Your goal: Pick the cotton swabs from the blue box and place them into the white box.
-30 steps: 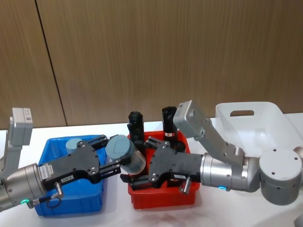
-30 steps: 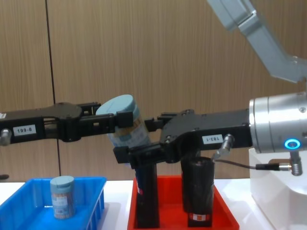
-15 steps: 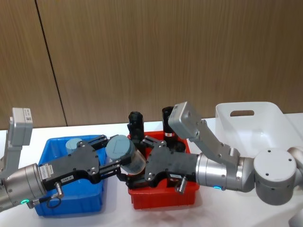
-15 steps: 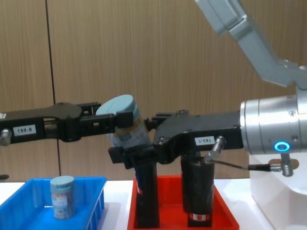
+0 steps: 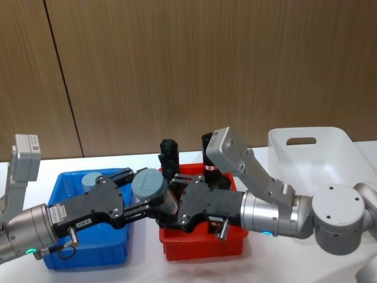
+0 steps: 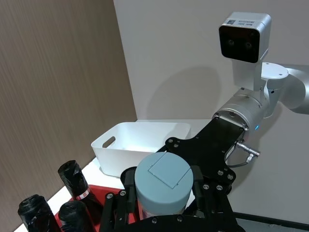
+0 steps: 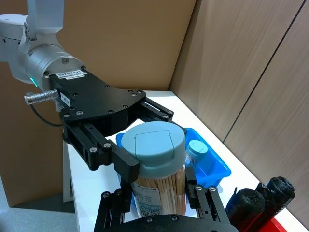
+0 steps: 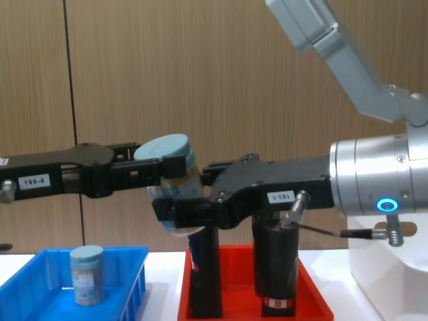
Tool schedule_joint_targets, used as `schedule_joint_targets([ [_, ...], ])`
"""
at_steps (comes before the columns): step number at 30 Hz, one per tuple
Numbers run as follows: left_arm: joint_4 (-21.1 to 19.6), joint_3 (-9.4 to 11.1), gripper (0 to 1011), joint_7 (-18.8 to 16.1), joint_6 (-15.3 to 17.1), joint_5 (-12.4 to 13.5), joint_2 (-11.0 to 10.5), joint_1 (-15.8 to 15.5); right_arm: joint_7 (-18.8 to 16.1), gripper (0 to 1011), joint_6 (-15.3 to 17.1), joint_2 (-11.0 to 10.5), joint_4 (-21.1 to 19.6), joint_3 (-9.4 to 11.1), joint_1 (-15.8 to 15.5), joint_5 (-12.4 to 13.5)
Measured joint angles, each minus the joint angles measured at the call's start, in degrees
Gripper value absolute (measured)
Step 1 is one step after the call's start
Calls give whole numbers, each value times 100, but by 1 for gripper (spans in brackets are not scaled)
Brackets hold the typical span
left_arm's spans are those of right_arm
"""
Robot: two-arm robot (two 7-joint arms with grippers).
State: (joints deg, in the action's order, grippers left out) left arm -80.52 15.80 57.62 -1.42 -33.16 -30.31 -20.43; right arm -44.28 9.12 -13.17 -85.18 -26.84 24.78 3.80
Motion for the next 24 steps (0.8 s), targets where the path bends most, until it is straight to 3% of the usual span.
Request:
schedule_joint_targets([
  [12,0,0,983,0,0,0,0,0,18,641,-6,-26,-5,-14,10,86],
  [24,0,0,1004,0,0,1,0,0,194,641,-12,-199,-112,95,-61,312],
])
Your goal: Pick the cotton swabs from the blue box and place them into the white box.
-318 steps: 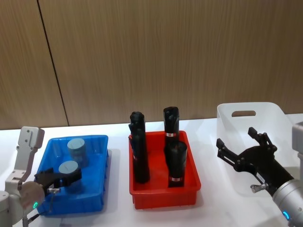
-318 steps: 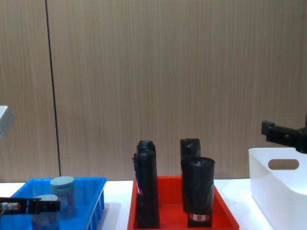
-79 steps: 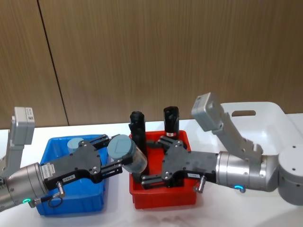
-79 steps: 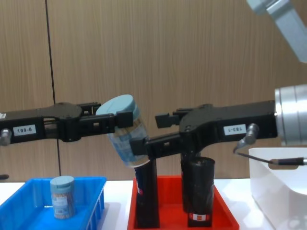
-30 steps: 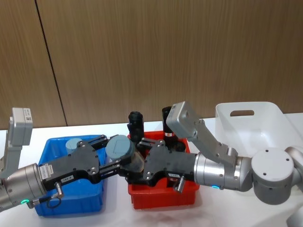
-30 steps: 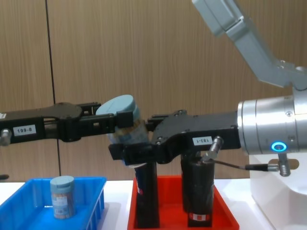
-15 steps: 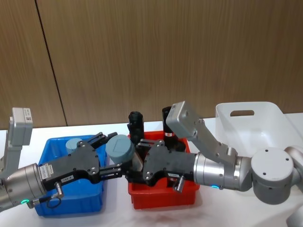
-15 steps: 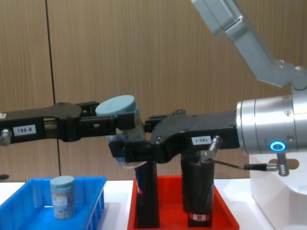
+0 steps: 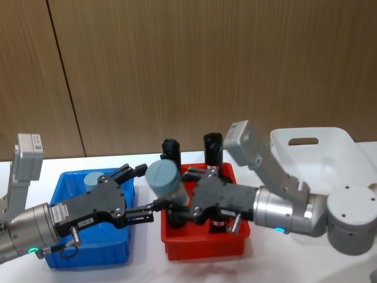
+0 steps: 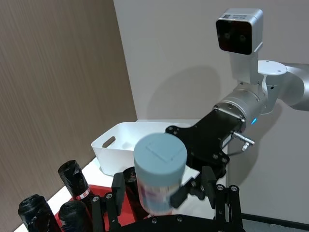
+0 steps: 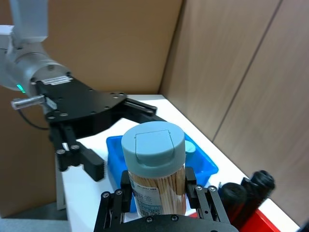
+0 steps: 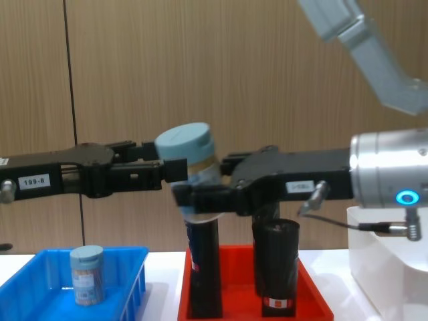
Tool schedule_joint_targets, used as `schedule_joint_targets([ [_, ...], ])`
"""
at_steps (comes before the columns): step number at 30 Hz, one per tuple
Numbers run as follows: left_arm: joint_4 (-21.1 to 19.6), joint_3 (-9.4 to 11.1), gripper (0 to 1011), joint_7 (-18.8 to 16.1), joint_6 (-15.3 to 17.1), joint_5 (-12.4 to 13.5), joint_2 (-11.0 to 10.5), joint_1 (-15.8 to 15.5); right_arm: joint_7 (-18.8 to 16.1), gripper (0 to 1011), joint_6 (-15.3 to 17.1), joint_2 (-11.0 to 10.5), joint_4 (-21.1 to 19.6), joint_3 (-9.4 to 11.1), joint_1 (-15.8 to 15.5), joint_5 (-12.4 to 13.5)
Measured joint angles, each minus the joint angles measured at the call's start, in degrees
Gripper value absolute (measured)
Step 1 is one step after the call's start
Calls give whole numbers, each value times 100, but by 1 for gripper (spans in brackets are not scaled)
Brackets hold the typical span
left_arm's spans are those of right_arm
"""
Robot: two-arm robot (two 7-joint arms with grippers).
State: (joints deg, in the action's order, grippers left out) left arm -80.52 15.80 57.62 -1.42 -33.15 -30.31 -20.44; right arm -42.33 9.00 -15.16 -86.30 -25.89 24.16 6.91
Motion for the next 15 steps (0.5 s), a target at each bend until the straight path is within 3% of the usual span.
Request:
schedule_joint_targets([
  [15,0,0,1004,0,0,0,0,0,588,641,6,-450,-102,442,-101,545],
])
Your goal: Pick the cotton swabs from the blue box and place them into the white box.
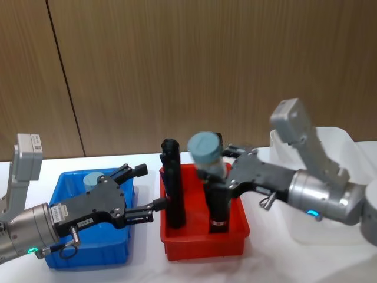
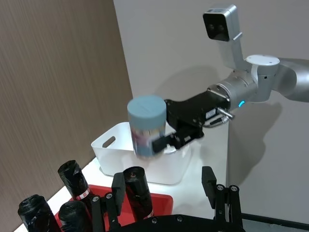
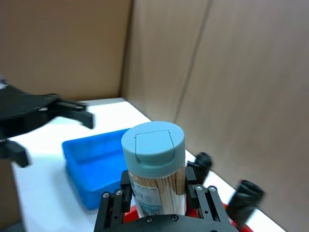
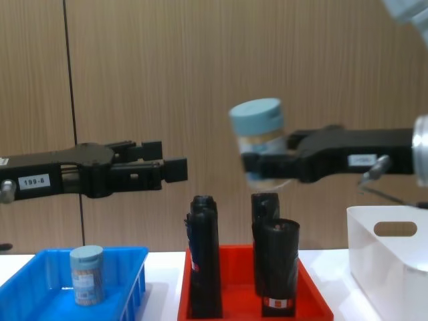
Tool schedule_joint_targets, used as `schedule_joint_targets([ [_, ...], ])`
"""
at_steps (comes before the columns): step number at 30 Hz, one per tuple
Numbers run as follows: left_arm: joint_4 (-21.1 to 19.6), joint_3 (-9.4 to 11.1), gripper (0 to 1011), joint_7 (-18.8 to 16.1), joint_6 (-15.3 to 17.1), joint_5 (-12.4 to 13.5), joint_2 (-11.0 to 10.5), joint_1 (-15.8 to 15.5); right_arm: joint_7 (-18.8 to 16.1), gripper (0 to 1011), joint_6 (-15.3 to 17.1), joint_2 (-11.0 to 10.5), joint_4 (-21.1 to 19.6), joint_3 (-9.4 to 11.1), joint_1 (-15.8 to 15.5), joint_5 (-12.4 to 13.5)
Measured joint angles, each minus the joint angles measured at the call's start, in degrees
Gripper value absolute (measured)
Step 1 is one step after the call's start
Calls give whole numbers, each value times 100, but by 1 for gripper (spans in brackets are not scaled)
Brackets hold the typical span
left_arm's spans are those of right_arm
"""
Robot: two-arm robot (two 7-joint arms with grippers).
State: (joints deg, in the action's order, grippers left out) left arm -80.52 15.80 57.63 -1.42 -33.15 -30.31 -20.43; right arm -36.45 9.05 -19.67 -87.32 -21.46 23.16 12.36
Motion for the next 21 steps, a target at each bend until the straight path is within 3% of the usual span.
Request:
schedule_joint_targets([
  [11,0,0,1004,0,0,0,0,0,519,641,-33,-348,147,412,8,357],
  [21,0,0,1004,0,0,0,0,0,929,641,-60,-535,470,689,106,538],
])
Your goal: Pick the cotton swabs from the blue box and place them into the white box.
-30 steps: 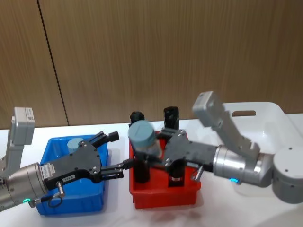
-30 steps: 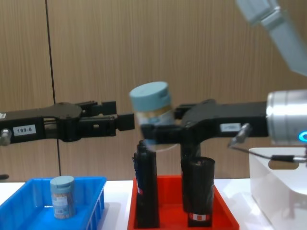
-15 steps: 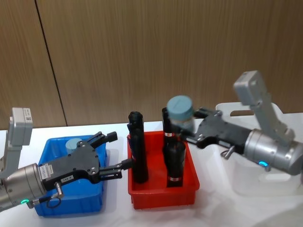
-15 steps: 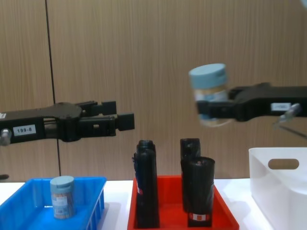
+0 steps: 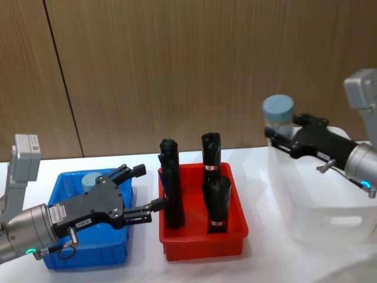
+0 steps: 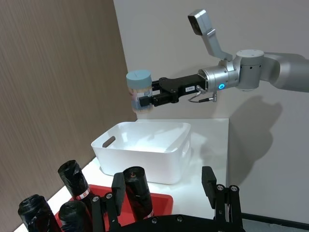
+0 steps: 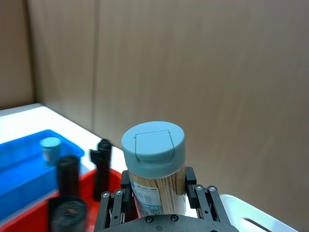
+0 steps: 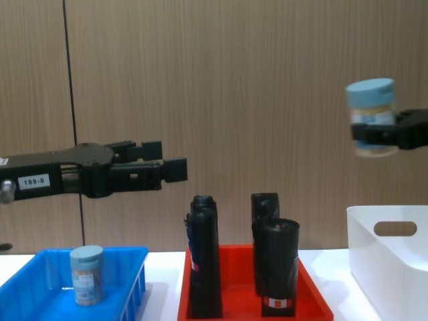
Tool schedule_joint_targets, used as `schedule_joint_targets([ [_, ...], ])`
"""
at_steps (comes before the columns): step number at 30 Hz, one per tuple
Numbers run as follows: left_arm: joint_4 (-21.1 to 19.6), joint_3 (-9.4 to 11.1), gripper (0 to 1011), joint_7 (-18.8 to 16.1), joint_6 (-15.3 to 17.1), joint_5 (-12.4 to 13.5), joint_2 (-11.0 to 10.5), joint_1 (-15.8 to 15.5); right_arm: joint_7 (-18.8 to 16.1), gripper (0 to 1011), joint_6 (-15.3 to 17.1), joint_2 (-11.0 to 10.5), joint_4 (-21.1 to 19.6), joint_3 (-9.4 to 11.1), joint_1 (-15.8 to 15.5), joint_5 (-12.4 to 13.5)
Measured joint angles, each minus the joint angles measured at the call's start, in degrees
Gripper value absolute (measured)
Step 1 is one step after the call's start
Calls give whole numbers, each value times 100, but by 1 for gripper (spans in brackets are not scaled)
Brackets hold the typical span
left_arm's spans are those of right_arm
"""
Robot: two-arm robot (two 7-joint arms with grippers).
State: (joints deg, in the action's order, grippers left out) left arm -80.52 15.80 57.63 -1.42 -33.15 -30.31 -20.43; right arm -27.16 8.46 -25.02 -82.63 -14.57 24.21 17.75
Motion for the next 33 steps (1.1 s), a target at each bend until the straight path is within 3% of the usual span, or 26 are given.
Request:
schedule_joint_targets([
  [15,0,0,1004,0,0,0,0,0,515,641,308,-46,1027,224,378,128],
  [24,0,0,1004,0,0,0,0,0,475,641,520,9,1701,222,618,74],
  [33,0,0,1004,0,0,0,0,0,337,645,615,40,2036,183,731,-10],
])
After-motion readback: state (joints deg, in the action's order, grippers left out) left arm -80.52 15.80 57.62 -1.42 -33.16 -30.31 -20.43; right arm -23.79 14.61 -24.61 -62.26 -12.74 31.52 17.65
